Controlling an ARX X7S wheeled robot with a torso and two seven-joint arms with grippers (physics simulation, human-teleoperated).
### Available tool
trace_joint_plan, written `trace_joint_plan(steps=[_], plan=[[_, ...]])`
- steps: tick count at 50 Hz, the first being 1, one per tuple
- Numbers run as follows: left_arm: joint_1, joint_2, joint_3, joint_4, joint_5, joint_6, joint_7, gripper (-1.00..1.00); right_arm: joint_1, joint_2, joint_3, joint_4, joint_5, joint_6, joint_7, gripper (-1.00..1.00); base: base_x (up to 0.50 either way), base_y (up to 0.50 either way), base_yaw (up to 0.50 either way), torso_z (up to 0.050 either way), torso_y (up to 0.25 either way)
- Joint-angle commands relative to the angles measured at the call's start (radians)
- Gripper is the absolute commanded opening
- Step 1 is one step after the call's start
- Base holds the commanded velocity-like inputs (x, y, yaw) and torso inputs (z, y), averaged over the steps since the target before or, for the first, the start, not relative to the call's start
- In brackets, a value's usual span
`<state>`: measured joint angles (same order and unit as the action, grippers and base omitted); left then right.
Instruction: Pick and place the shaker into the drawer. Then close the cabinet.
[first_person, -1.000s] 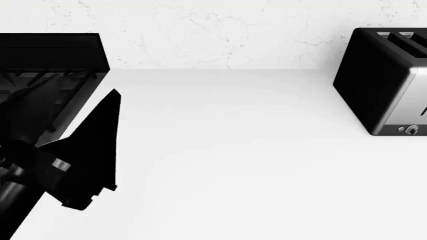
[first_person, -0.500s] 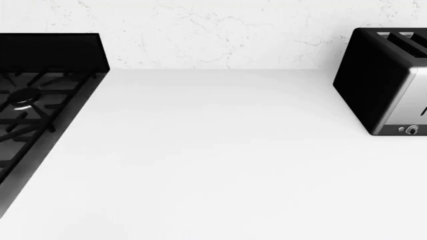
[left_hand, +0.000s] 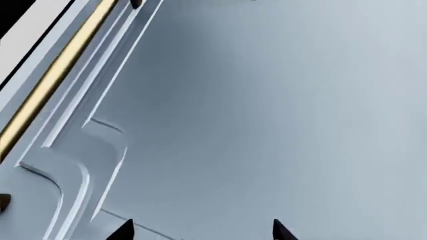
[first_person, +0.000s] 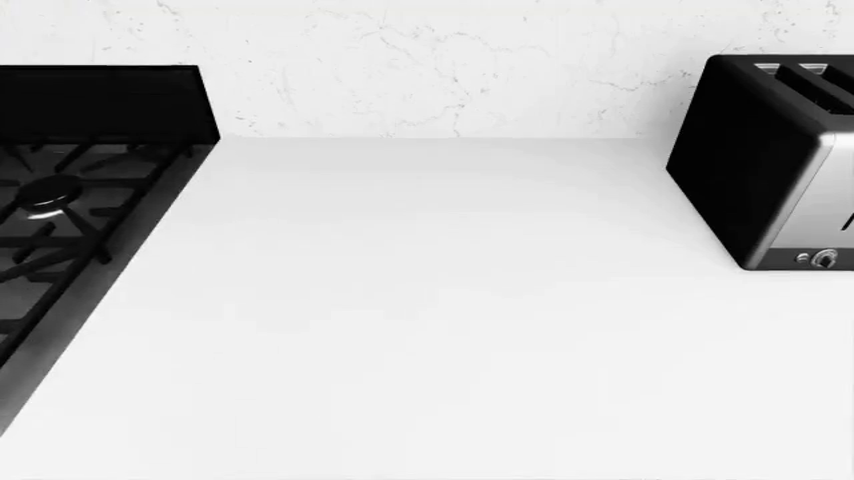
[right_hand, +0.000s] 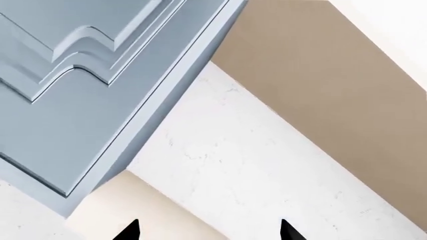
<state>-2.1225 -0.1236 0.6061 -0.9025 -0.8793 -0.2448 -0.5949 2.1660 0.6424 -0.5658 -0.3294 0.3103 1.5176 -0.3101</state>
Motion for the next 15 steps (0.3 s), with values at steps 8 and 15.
trace_joint_plan(steps=[8,15], plan=[[-0.078,0.123,0.192,-0.406,-0.167,-0.002,0.214,1.00,0.034,0.070,0.014,-0.034,0.406,0.048,0.307,1.00,0.00,0.00,0.00,0.007,0.000],[-0.067,0.123,0.115,-0.406,-0.089,-0.007,0.225,1.00,0.024,0.069,0.017,-0.028,0.441,0.032,0.341,1.00,0.00,0.00,0.00,0.006,0.000]])
